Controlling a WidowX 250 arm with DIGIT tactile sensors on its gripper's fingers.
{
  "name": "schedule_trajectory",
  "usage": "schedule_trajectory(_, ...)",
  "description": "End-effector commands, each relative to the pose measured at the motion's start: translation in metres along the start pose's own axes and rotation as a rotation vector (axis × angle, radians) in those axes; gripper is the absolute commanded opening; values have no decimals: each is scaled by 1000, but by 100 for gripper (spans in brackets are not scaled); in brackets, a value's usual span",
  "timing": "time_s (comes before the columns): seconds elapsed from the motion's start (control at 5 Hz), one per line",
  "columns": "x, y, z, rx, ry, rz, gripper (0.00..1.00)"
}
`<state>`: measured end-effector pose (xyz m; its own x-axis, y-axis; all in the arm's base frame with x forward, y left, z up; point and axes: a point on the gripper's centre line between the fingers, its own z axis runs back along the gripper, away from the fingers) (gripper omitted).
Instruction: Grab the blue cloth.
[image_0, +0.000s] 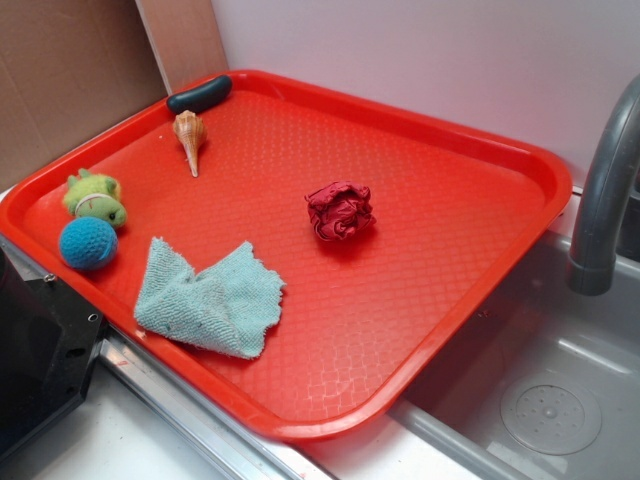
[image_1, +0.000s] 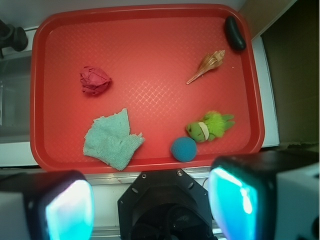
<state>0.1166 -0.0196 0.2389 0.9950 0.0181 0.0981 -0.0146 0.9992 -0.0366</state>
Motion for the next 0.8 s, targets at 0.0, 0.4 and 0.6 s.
schedule_trajectory(0.0, 0, 0, 0, 0, 0, 0, 100)
schedule_trajectory(0.4, -4, -23, -96, -45, 81, -37, 100)
schedule_trajectory(0.6, -3, -30, -131, -84, 51, -107, 100)
